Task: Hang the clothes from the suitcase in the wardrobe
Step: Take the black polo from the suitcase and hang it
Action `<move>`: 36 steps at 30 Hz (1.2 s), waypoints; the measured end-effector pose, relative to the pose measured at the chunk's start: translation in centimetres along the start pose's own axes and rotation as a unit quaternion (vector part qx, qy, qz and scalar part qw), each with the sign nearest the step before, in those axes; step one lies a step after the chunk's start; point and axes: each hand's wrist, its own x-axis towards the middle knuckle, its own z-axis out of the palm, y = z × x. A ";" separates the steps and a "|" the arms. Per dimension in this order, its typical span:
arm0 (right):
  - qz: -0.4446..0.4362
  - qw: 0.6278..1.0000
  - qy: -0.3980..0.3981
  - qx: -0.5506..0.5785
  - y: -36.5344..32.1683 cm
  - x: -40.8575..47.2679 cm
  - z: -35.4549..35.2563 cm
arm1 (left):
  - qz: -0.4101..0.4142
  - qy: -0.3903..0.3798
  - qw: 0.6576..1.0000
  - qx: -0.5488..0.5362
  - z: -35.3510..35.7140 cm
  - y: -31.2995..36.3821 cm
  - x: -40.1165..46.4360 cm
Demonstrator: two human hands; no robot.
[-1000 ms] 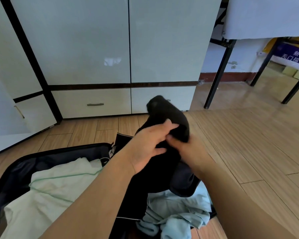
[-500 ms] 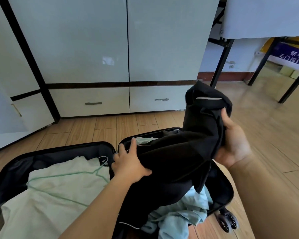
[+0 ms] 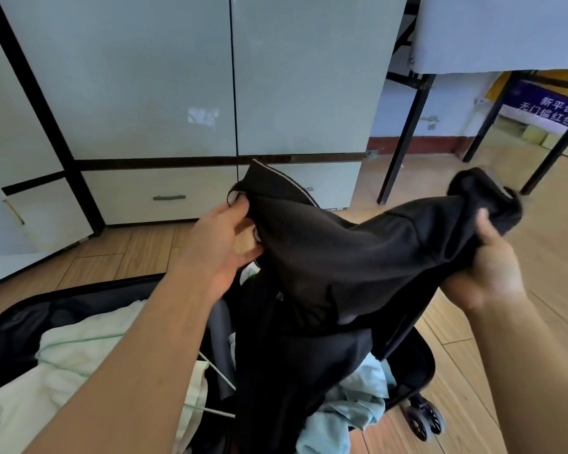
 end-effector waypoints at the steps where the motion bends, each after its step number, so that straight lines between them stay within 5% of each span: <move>1: 0.010 0.998 0.025 -0.054 0.3 0.1 0.1 | 0.008 0.013 1.000 0.025 0.0 0.2 -0.1; 3: 0.040 0.983 0.058 -0.170 1.1 0.4 0.3 | 0.034 0.074 0.986 0.146 -0.1 0.0 -0.2; 6: 0.069 0.927 0.040 -0.367 2.8 0.3 0.3 | 0.098 0.113 0.889 0.434 -0.3 -0.6 -0.8; 8: 0.068 0.888 0.025 -0.455 4.1 -0.5 1.0 | 0.107 0.092 0.853 0.502 -0.2 -1.0 -1.1; 10: 0.089 0.873 -0.006 -0.480 4.8 -1.2 2.1 | 0.050 0.080 0.892 0.441 -0.2 -1.2 -0.6; 13: 0.127 0.853 -0.137 -0.488 4.8 -2.5 4.1 | -0.081 0.043 0.981 0.171 0.6 -1.4 -0.7; 17: 0.176 0.791 -0.279 -0.515 6.5 -4.2 6.7 | -0.136 -0.160 0.964 0.162 1.6 -1.3 -2.2; 20: 0.157 0.855 -0.187 -0.458 9.1 -3.7 6.7 | -0.122 -0.206 0.943 0.231 1.4 -1.2 -2.8; 23: 0.186 0.908 -0.098 -0.364 9.7 -3.0 5.6 | -0.084 -0.119 0.944 0.296 0.1 -2.1 -2.1; 26: 0.226 0.957 -0.052 -0.175 8.6 -2.4 4.9 | -0.023 -0.059 0.892 0.447 -2.0 -3.4 -1.1; 30: 0.232 0.966 -0.115 -0.022 6.3 -2.4 4.7 | 0.008 -0.103 0.847 0.521 -2.3 -5.0 -1.1; 33: 0.218 0.954 -0.205 -0.026 5.7 -2.8 4.8 | 0.056 -0.138 0.836 0.529 -1.0 -5.4 -1.0; 36: 0.207 0.955 -0.209 -0.037 5.7 -2.5 4.8 | 0.073 -0.110 0.806 0.578 0.0 -5.5 -1.5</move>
